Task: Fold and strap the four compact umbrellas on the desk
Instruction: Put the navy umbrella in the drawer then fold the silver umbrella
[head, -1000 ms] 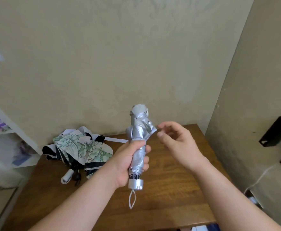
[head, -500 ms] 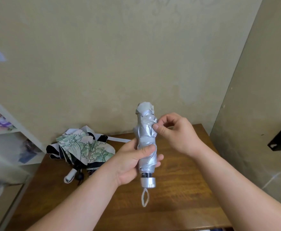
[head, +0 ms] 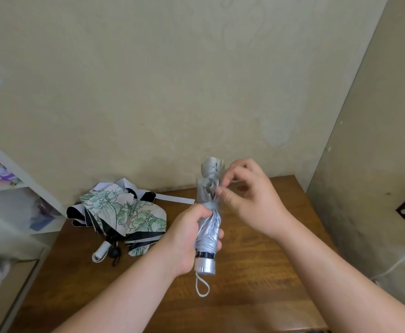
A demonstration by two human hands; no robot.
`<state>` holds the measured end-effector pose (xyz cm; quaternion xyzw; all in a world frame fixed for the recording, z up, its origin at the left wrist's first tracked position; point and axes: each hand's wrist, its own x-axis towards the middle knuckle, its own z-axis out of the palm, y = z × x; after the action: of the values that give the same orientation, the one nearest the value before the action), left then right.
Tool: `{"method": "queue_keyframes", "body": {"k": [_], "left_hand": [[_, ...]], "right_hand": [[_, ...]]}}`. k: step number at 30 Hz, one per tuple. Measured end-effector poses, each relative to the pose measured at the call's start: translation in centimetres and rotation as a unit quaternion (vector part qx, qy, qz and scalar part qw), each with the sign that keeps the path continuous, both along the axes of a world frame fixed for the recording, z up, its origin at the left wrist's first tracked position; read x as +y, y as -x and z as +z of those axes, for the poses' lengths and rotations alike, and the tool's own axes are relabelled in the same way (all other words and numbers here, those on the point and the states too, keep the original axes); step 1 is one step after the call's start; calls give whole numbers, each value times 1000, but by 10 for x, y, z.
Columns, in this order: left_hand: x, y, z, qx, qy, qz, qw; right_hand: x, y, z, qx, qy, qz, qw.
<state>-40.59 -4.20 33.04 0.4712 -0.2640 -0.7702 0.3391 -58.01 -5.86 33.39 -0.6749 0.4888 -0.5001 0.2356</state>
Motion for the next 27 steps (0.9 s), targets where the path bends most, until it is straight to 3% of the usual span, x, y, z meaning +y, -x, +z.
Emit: {"method": "queue_keyframes", "body": {"k": [10, 14, 18, 22, 27], "left_hand": [[5, 13, 3, -106, 155, 26, 982], [5, 12, 5, -114, 169, 36, 978], [5, 10, 9, -49, 142, 33, 988], [8, 6, 11, 95, 90, 21, 991], [8, 1, 10, 146, 51, 5, 988]], "right_hand": [[-11, -7, 14, 165, -55, -28, 984], [-17, -2, 18, 128, -97, -1, 987], [-20, 2, 18, 68, -144, 9, 987], [-17, 1, 20, 61, -133, 26, 989], [-12, -5, 23, 17, -128, 19, 991]]}}
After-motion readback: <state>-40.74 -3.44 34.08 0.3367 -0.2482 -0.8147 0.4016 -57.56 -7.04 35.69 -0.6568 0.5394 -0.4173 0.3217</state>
